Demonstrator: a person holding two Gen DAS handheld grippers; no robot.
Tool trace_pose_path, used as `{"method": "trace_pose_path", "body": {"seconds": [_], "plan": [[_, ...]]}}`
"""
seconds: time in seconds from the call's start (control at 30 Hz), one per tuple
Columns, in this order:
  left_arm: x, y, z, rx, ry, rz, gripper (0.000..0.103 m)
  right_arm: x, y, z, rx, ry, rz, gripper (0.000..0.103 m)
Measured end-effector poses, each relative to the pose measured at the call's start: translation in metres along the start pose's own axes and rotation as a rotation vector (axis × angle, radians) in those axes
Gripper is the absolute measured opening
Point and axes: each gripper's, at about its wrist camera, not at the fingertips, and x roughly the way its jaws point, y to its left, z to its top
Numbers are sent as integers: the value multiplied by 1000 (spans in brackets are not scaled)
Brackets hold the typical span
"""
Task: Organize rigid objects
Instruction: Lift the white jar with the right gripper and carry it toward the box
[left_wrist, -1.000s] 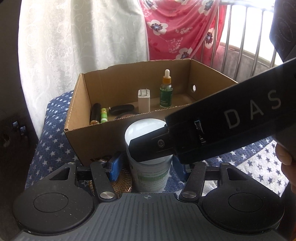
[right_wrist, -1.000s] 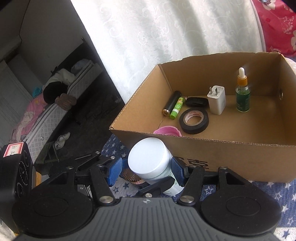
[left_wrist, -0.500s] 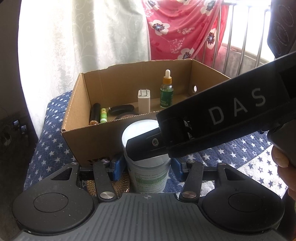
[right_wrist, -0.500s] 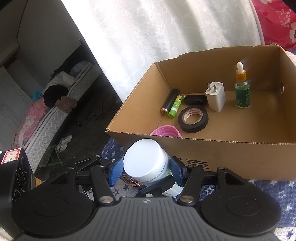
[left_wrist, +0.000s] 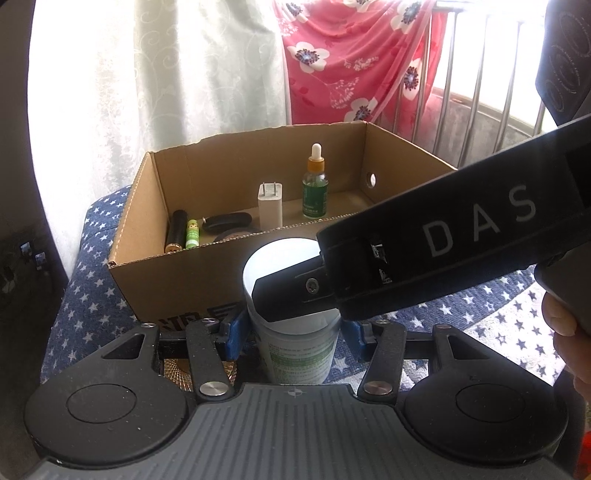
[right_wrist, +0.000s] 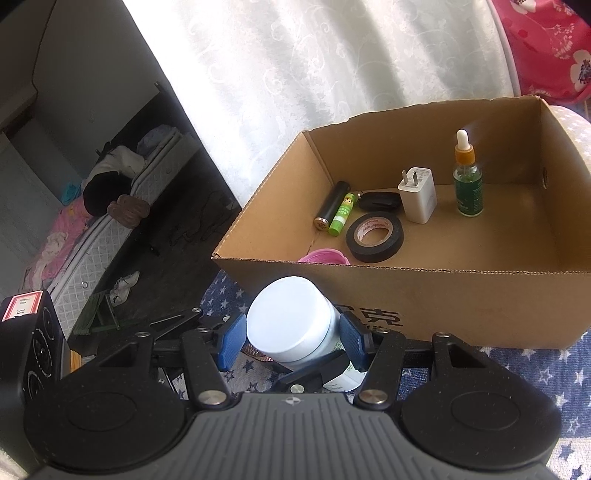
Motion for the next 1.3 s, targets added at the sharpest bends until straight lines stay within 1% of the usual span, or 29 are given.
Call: {"method": "trace_pose_path", "body": {"seconds": [0.2, 0.5, 0.83, 1.03, 1.3], "plan": [[1, -3, -1, -3, 10, -18, 52, -4, 0, -3, -2, 4, -18, 59], [7, -5, -3, 12, 5, -17, 52, -3, -4, -4, 13, 3, -29, 60], [12, -3, -1, -3, 9, -22, 52, -2, -6, -3, 12, 0, -36, 59], [10, 0, 0, -16, 11, -31, 52, -3, -4, -4, 4, -5, -38, 59], [-4, -2, 0, -23, -5, -28, 52, -14, 7, -7, -13, -21, -33, 59]]}}
